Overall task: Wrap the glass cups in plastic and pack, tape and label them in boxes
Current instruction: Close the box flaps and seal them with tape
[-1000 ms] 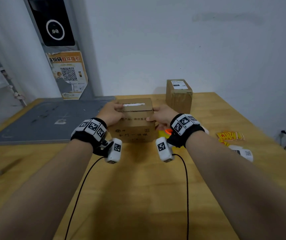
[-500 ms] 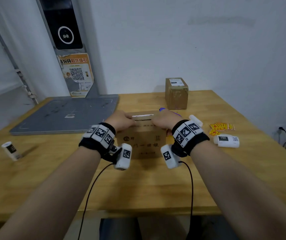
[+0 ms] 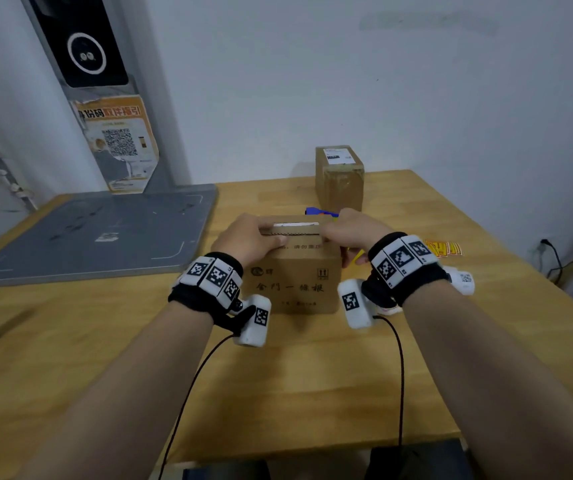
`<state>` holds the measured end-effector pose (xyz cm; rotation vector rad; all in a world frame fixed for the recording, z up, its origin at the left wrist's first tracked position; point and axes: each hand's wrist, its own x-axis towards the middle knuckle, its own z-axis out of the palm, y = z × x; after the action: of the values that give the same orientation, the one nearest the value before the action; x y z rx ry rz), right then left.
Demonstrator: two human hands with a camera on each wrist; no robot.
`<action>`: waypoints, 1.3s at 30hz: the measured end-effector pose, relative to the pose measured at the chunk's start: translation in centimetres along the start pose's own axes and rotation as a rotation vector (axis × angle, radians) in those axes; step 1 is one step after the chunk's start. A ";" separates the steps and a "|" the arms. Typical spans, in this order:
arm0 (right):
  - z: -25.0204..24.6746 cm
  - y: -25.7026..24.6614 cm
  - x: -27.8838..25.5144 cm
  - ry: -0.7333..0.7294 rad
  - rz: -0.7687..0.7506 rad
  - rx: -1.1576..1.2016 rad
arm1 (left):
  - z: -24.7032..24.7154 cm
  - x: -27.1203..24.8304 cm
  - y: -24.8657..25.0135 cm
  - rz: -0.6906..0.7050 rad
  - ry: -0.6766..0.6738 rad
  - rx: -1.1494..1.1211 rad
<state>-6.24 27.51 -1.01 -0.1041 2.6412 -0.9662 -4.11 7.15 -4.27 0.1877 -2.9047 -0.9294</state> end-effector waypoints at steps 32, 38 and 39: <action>-1.4 8.4 13.5 0.304 0.306 0.538 | 1.3 3.1 0.5 -0.066 0.049 0.119; -3.6 6.8 9.8 0.573 0.049 0.633 | 1.2 2.0 -0.1 -0.029 0.052 0.070; -4.2 6.3 8.9 0.641 -0.006 0.574 | 1.3 1.6 -0.1 -0.024 0.052 0.049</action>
<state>-15.76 33.32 -4.49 0.3930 2.7388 -1.9818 -5.88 7.53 -5.32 0.2464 -2.8857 -0.8438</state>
